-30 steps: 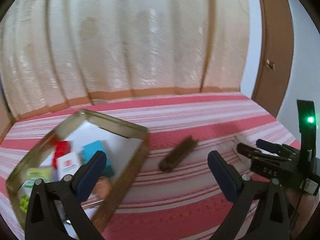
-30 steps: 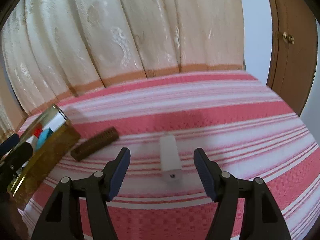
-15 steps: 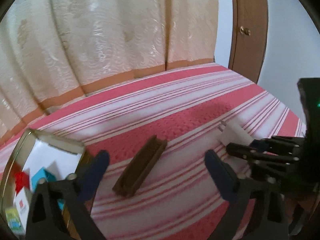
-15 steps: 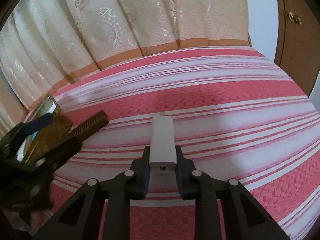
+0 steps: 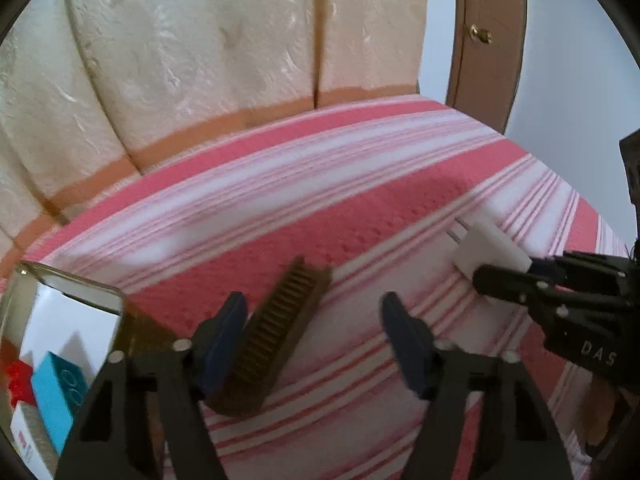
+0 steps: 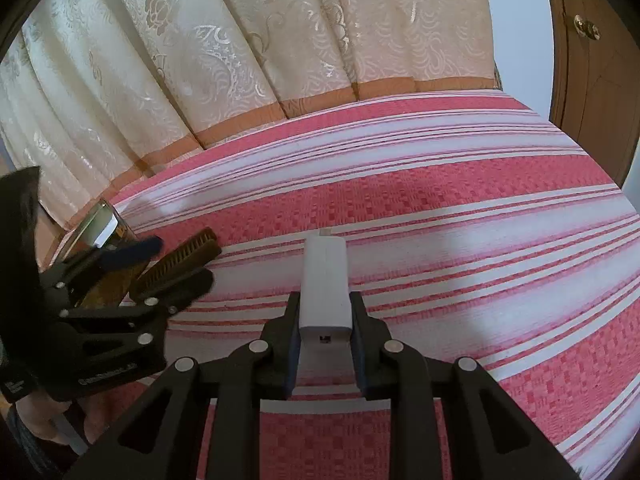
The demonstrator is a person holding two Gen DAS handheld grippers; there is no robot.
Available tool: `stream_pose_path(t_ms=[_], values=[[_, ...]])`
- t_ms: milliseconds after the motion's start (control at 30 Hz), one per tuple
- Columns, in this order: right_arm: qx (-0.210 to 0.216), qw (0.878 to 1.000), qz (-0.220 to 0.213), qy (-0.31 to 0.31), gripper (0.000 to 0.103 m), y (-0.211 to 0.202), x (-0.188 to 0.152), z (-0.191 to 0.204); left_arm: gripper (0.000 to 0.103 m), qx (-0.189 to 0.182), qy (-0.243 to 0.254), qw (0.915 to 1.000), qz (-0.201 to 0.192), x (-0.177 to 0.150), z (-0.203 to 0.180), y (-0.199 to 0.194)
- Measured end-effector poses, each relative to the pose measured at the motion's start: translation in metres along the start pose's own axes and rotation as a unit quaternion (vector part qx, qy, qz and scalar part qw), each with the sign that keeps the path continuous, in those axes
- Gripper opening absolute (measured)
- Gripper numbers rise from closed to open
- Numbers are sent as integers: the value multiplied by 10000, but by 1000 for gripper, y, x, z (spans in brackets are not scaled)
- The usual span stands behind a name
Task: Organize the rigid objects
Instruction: 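Grasp the brown comb with the left tool while the right tool grasps the white charger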
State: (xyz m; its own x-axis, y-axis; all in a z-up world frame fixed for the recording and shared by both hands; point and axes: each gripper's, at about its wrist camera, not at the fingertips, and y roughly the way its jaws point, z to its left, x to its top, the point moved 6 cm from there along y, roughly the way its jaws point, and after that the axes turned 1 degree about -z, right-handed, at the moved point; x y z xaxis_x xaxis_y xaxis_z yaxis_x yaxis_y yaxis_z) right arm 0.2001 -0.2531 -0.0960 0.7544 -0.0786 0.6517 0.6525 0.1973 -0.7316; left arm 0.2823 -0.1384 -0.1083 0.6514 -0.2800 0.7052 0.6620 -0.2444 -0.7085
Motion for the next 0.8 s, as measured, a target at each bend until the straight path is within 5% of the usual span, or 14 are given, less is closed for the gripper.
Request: stream_pose_path(t_ms=[133,233,300,400,800], values=[[3,10000,-33,7,24,-1,0,0,67,-289,-238,9989,271,-3,6,8],[-2,10000,-26,11,24,-1,0,0,54,-247,-287,9989,269,-5,7,6],[-6,10000,23,12,24,1,0,0,35,-153,-175,9994,238,-8,2,4],[-43,10000,70,-26,24,3,0,1,24,-146,-166,9995,221,-11,-1,1],[59,9998,-130,-134,24,-4,1,6,24,34,-611,9980,-149,-22,10,-25]])
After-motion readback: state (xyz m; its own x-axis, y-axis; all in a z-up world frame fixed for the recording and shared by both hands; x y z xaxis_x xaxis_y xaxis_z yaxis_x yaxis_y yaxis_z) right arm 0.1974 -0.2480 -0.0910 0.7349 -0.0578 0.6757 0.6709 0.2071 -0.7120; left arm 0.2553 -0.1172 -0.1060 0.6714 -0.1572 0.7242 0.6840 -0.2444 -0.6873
